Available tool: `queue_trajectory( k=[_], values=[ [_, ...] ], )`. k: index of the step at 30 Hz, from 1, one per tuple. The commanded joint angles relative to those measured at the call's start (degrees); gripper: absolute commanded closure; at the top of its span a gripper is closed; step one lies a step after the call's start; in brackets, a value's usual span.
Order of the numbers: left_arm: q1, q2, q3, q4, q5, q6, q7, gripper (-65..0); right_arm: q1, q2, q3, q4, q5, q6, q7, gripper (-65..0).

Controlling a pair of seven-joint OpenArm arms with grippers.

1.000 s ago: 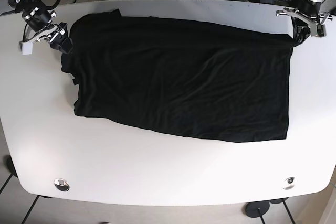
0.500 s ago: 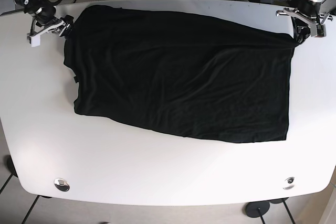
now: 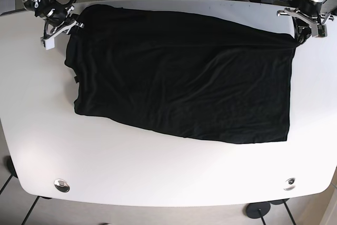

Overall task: Fold the T-shirt properly
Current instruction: 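Hold the shirt edge with both grippers and shake it out, then lay the shirt flat by dragging both grippers across the table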

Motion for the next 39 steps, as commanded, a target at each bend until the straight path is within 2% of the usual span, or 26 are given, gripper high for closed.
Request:
queue_trajectory(
  k=[1, 3, 6, 10, 12, 13, 15, 18, 24, 27, 32, 35, 39],
  values=[
    [0.3, -0.6, -0.4, 0.8, -0.9, 0.0, -1.6, -0.6, -0.1, 0.5, 0.5, 0.8, -0.6, -0.19, -0.4, -1.7],
    [0.4, -0.6, -0.7, 1.4, -1.4, -0.2, -1.6, -0.6, -0.7, 0.5, 0.4, 2.5, -0.6, -0.19, 1.5, -1.6],
    [0.6, 0.1, -4.0, 5.6, -6.0, -6.1, -1.2, -0.6, -3.6, 0.1, 0.2, 8.7, -0.6, -0.19, 2.4, -1.6],
    [-0.5, 0.0, -1.5, 6.4, -6.1, -5.8, -1.2, -0.6, -4.3, 0.1, 0.0, 15.5, -0.6, -0.19, 4.3, -1.6],
    [-4.2, -1.5, 2.3, 6.2, -2.2, -3.8, -1.1, -0.6, -2.6, 0.9, -2.8, 16.4, -0.6, -0.27, 6.5, -1.6],
    [-6.2, -2.3, 4.6, 6.1, 0.0, -3.5, -1.1, -0.6, -1.4, 2.5, -4.2, 16.2, -0.8, -0.54, 7.1, -1.6],
    [-12.3, -3.1, 10.1, 5.5, 5.8, -3.2, -1.1, -0.6, 2.2, 4.1, -7.7, 15.8, -4.1, -1.94, 8.8, -1.6],
    [-21.7, -3.0, 17.1, 1.9, 14.8, -3.2, -1.1, -0.6, 8.9, 3.7, -12.3, 14.9, -11.4, -1.94, 10.8, -1.7],
    [-40.1, -2.8, 24.4, -5.7, 25.6, -3.1, -0.5, -0.6, 23.7, 4.2, -17.7, 6.7, -17.2, -2.21, 10.9, -1.7],
    [-51.8, -2.8, 24.8, -12.7, 26.4, -3.1, 3.3, -0.6, 33.1, 4.2, -18.6, 1.5, -21.6, -1.68, 10.9, -1.7],
    [-67.2, -2.9, 24.9, -24.6, 26.4, -3.0, 4.0, -0.7, 48.5, 4.7, -18.9, -8.1, -26.2, -1.68, 11.1, -1.7],
    [-76.1, -3.6, 24.9, -29.2, 26.5, -2.7, 4.0, -0.7, 57.7, 6.8, -22.7, -12.5, -26.8, -1.77, 11.3, -1.7],
    [-90.8, -7.4, 24.9, -37.4, 26.4, -0.9, 4.0, -0.7, 72.6, 7.8, -26.5, -16.8, -26.7, -1.94, 11.0, -1.7]
  ],
)
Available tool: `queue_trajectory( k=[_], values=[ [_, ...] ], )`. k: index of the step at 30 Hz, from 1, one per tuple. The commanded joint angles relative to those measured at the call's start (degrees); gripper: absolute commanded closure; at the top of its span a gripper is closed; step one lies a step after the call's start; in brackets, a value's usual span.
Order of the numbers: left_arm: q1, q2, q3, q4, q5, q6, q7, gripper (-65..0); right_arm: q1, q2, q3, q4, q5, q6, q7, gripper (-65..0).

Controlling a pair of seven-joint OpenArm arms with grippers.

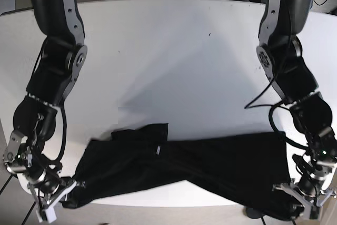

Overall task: Fold the T-shirt properly
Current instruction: 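Lay the shirt flat by dragging both grippers across the table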

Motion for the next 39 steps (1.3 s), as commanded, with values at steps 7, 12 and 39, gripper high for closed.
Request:
queue_trajectory(
  k=[7, 12, 39],
  values=[
    [-24.2, -6.9, 3.3, -6.6, -1.5, 0.4, -2.1, -0.7, 23.0, 1.8, -0.6, -2.6, 1.4, 0.29, -3.1, -1.7],
    [-16.2, -6.9, 3.1, 7.2, -1.6, 0.2, 5.8, -0.7, 14.1, 4.4, -0.1, 9.6, 8.3, -0.33, -10.0, -1.7],
    [74.8, 2.7, -26.1, 42.4, -26.6, -1.3, 6.7, -0.6, -66.7, 2.4, 19.9, 37.3, 32.8, -6.57, -12.4, -1.7]
  ],
)
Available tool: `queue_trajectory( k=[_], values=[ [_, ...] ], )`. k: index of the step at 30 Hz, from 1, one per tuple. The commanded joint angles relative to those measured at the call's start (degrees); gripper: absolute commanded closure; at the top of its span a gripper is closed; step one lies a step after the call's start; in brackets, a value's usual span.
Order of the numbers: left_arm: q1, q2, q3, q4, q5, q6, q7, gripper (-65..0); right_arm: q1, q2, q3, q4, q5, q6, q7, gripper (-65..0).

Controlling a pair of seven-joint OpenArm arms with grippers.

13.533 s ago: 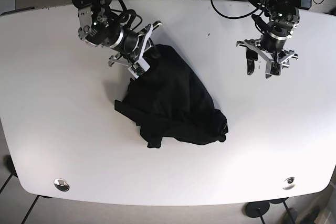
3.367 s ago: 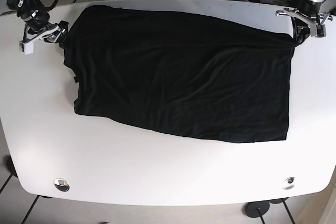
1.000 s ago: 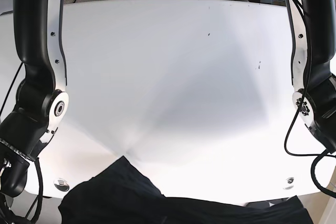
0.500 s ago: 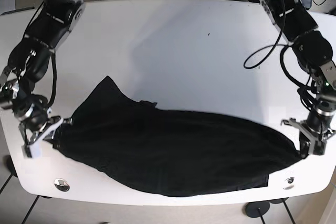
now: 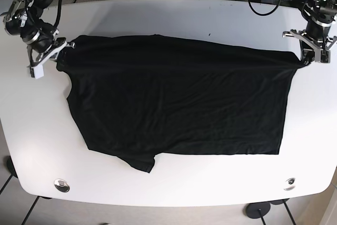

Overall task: Fold the T-shirt properly
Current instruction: 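Lay the shirt flat by dragging both grippers across the table, then pull the held shirt edge taut with both grippers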

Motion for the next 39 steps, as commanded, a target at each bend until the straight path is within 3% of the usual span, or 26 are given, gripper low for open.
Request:
queue_trajectory(
  k=[1, 9, 16, 19, 23, 29, 33, 37, 39],
  values=[
    [1.4, -0.2, -1.5, 1.3, -1.1, -2.2, -2.0, -0.6, -2.2, 0.9, 0.8, 1.3, 2.7, -1.02, 1.1, -1.7],
    [3.8, 1.5, -3.8, 1.4, -1.0, -4.0, -2.0, -0.6, -9.8, 0.9, 1.5, 2.8, 4.1, -1.46, 1.1, -1.7],
    [0.1, 1.2, -3.7, 1.0, -0.8, -3.7, -1.9, -0.6, -8.9, -1.0, 4.4, 2.6, 4.1, -1.11, 0.8, -1.7],
    [-2.7, 1.2, -2.2, 0.9, -0.8, -3.7, -1.9, -0.6, -6.2, -1.5, 4.2, 2.4, 4.1, -1.29, -2.0, -1.7],
    [-8.2, 1.6, 0.0, 0.6, 6.0, -3.9, -1.8, -0.6, -2.0, -2.9, 4.3, -0.9, 3.7, -1.46, -2.1, -1.7],
    [-16.8, -1.7, 1.9, -9.8, 7.7, -3.7, -2.0, -0.6, 6.9, -2.0, 4.2, -11.8, 3.7, -1.55, -2.1, -1.7],
    [-20.7, -3.6, 2.0, -16.0, 7.7, -3.7, -2.1, -0.6, 10.0, -0.7, 4.2, -16.1, 3.7, -3.40, -0.4, -1.7],
    [-23.2, -5.4, 4.1, -21.2, 7.7, -3.7, -2.1, -0.6, 12.3, -0.6, 4.1, -19.4, 3.7, -3.48, 0.2, -2.1],
    [-23.3, -5.9, 5.0, -21.9, 7.6, -3.7, -2.2, -0.6, 12.3, -0.6, 4.1, -19.6, 3.7, -3.48, 0.4, -9.0]
  ],
)
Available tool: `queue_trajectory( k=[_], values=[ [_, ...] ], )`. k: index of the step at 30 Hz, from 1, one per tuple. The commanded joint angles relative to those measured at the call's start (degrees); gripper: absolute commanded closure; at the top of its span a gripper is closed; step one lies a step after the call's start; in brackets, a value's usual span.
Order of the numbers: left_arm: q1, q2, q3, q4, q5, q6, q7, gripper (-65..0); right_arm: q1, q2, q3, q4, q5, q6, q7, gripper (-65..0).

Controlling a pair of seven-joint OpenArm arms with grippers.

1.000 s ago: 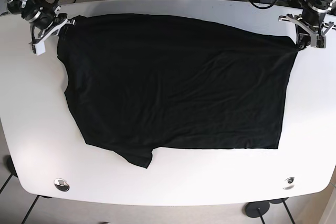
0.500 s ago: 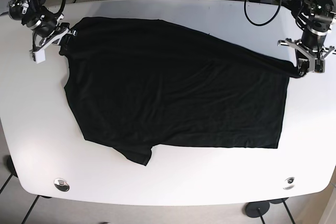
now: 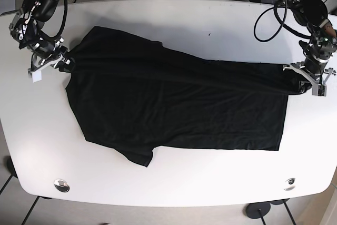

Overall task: Fold the T-shirt properly
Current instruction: 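Pull the held shirt edge taut with both grippers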

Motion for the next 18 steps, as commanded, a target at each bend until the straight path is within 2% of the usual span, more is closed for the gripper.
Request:
queue_trajectory(
  k=[1, 3, 5, 11, 14, 18],
  values=[
    [-0.8, -1.2, -0.2, 0.6, -0.7, 0.5, -1.4, -0.6, 0.6, 1.2, 0.3, 1.2, 0.7, 0.01, 1.2, -15.2],
    [-0.8, -1.1, -0.1, 0.6, -0.7, 0.5, -1.4, -0.6, 0.3, 1.0, 0.4, 6.0, 1.0, 0.45, 0.8, -37.9],
    [-0.8, -1.1, -0.1, 0.6, -0.7, 0.5, -1.4, -0.6, -2.8, 0.6, 0.4, 12.6, 1.1, 0.63, 0.6, -49.9],
    [-0.8, -1.1, 0.7, 0.8, -0.7, 0.5, -1.4, -0.6, -12.2, -1.2, 0.4, 16.6, 1.1, 0.63, -1.0, -48.0],
    [-0.7, -1.1, 0.7, 0.6, -0.7, 0.5, -1.6, -0.6, -15.4, -3.2, 0.3, 16.5, 1.1, 0.63, -1.0, -48.0],
    [-0.4, -1.1, 0.7, 0.5, -0.6, 0.5, -4.3, -0.6, -17.6, -4.3, -5.1, 16.2, 1.0, 0.63, -0.8, -48.0]
  ],
)
